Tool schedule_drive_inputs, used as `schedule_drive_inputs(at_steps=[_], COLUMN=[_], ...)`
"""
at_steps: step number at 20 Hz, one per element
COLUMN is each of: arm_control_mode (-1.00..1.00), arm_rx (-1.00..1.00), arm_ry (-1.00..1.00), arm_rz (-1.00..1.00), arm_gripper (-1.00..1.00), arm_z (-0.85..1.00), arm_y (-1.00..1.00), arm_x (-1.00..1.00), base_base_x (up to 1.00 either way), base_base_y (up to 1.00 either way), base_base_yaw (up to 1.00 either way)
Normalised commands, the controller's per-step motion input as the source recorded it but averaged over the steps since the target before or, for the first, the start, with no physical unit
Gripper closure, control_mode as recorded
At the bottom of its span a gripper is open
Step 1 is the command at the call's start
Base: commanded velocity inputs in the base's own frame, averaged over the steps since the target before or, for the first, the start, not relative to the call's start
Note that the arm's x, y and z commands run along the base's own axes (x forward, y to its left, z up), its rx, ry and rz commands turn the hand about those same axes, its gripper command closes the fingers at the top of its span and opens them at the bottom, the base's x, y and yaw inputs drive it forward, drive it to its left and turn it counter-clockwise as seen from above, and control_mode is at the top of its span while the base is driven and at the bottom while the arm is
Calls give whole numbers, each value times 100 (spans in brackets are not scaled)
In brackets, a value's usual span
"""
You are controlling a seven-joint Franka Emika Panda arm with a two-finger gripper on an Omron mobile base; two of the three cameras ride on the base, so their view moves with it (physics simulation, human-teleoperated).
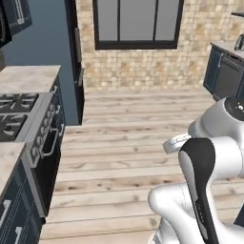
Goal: Navigate to the fridge.
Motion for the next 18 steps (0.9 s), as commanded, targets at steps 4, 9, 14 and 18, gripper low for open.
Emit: schedule_drive_inputs(at_steps=[4,9,14,18], arm_control_mode=[100,100,100,100], arm_rx=[0,0,0,0], arm_ry=[0,0,0,0], arm_rz=[0,0,0,0], arm_gripper=[-100,-100,-100,-100], arm_z=[0,0,0,0], arm_y=[0,0,0,0], arm_x=[0,0,0,0], base_base_x=[100,100,100,100], base_base_y=[-24,-19,-22,-34], base_base_yaw=[43,52,60,60])
